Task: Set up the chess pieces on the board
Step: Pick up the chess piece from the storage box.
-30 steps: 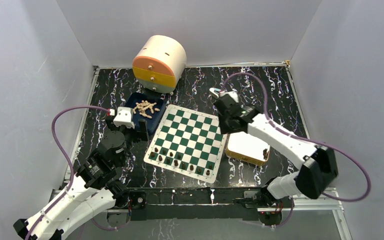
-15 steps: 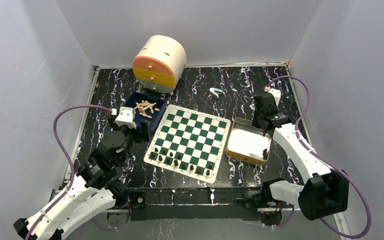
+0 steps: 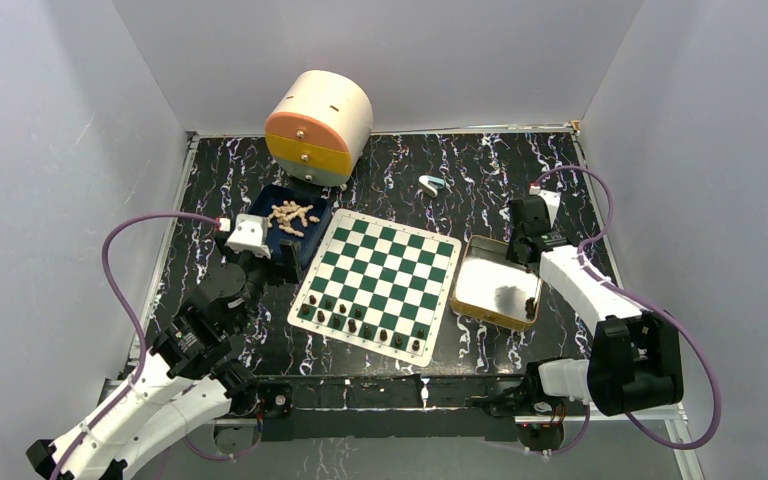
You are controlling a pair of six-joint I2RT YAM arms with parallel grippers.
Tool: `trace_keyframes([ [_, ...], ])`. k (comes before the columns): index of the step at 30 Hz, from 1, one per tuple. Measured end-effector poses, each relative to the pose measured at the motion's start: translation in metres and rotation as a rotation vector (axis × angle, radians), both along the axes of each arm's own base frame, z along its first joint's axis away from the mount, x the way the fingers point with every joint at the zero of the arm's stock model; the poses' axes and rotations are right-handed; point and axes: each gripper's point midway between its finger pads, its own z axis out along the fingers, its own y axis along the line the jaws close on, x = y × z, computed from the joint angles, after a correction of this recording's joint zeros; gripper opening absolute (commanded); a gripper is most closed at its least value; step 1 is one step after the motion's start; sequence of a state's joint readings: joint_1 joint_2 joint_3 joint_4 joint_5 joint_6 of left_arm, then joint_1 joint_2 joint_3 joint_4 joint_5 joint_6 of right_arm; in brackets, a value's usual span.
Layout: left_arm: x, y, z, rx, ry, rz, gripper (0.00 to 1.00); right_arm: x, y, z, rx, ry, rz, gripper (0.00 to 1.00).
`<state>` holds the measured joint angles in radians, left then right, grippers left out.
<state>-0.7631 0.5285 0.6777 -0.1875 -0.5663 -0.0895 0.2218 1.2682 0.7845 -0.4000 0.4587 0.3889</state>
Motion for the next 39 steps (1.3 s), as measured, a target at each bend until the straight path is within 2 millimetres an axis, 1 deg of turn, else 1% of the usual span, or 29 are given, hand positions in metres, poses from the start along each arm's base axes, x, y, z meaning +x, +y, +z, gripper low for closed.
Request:
trace_keyframes([
  [4,-0.001,0.001,0.002,-0.007,-0.007,-0.001,0.79,0.000,0.005,0.004,0.022,0.021,0.032,0.44],
  [7,-0.002,0.002,0.004,-0.014,-0.014,-0.001,0.79,0.003,0.014,0.016,0.031,0.031,0.112,0.43],
  [9,-0.003,0.002,0.005,-0.018,-0.018,-0.001,0.79,0.003,0.015,0.023,0.007,0.050,0.173,0.45],
  [11,-0.003,0.002,0.006,-0.022,-0.020,-0.003,0.79,0.002,0.016,0.029,-0.024,0.079,0.255,0.43],
  [16,-0.003,0.003,0.007,-0.025,-0.021,-0.002,0.79,-0.010,0.010,0.032,-0.131,0.187,0.453,0.43],
  [19,-0.004,0.003,0.007,-0.025,-0.021,-0.002,0.79,-0.024,0.002,0.026,-0.193,0.281,0.549,0.42],
  [22,-0.003,0.003,0.006,-0.026,-0.021,-0.002,0.79,-0.038,-0.002,0.014,-0.219,0.388,0.626,0.40],
  [26,-0.003,0.002,0.006,-0.025,-0.020,-0.002,0.79,-0.058,-0.007,-0.005,-0.239,0.507,0.718,0.33],
  [28,-0.003,0.002,0.006,-0.023,-0.018,-0.002,0.79,-0.066,-0.009,-0.011,-0.242,0.542,0.756,0.33],
  [35,-0.002,0.000,0.003,-0.013,-0.007,-0.004,0.79,-0.080,-0.010,-0.023,-0.259,0.603,0.851,0.33],
  [39,-0.001,0.000,0.001,-0.010,-0.003,-0.005,0.79,-0.083,-0.008,-0.026,-0.276,0.620,0.889,0.33],
])
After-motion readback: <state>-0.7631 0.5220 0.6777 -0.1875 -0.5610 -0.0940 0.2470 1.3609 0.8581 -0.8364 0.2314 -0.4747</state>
